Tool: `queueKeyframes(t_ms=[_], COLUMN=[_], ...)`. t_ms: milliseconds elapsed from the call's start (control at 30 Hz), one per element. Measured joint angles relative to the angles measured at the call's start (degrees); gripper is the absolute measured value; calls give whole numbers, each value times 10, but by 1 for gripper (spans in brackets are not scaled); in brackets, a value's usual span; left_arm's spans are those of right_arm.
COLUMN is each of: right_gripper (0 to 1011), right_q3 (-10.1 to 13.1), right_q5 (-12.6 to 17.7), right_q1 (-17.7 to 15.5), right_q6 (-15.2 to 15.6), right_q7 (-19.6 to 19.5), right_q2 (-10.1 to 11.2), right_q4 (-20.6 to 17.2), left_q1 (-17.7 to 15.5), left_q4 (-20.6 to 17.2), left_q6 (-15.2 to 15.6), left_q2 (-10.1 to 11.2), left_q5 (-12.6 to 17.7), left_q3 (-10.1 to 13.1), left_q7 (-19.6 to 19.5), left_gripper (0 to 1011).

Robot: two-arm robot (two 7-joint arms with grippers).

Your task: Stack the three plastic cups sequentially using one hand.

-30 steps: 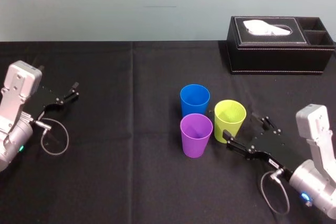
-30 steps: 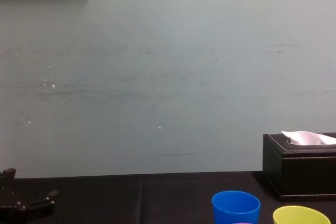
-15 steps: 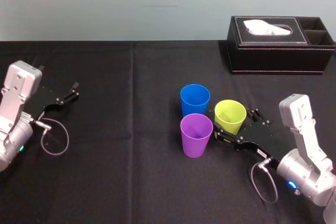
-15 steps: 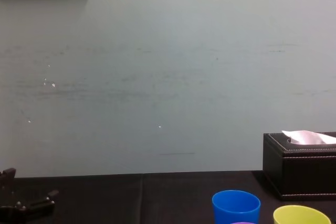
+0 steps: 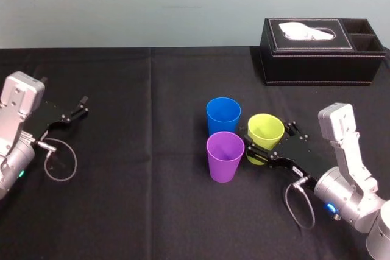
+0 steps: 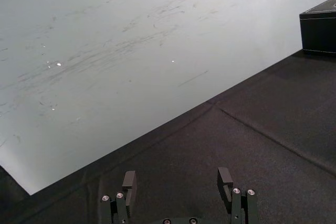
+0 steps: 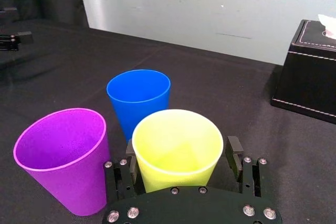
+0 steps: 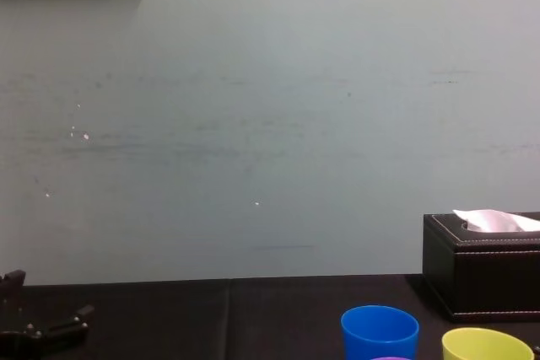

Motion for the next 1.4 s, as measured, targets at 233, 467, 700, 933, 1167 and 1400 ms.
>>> queueKeyframes(t_ms=[233, 467, 700, 933, 1167, 1400], right_gripper=[1003, 1003, 1003, 1003, 1003, 873], right_q3=[9, 16, 19, 22, 22, 21], right_q5=[5, 8, -2, -19, -18, -18], right_q1=[-2, -3, -3, -2, -2, -2], right_q6=[-1, -2, 1, 7, 7, 6], right_q7=[20, 37, 40, 33, 33, 32], right_q2=[-9, -17, -24, -30, -29, -28], right_q4=[6, 10, 12, 11, 11, 10], left_q1=[0, 0, 0, 0, 0, 0], left_q4=[0, 0, 0, 0, 0, 0], left_q6=[0, 0, 0, 0, 0, 0], left_q2=[0, 0, 0, 0, 0, 0], left_q5=[0, 0, 0, 0, 0, 0], left_q3=[0, 0, 0, 0, 0, 0], left_q7=[0, 0, 0, 0, 0, 0], left_gripper=[1011, 1011, 1011, 1011, 1012, 1011])
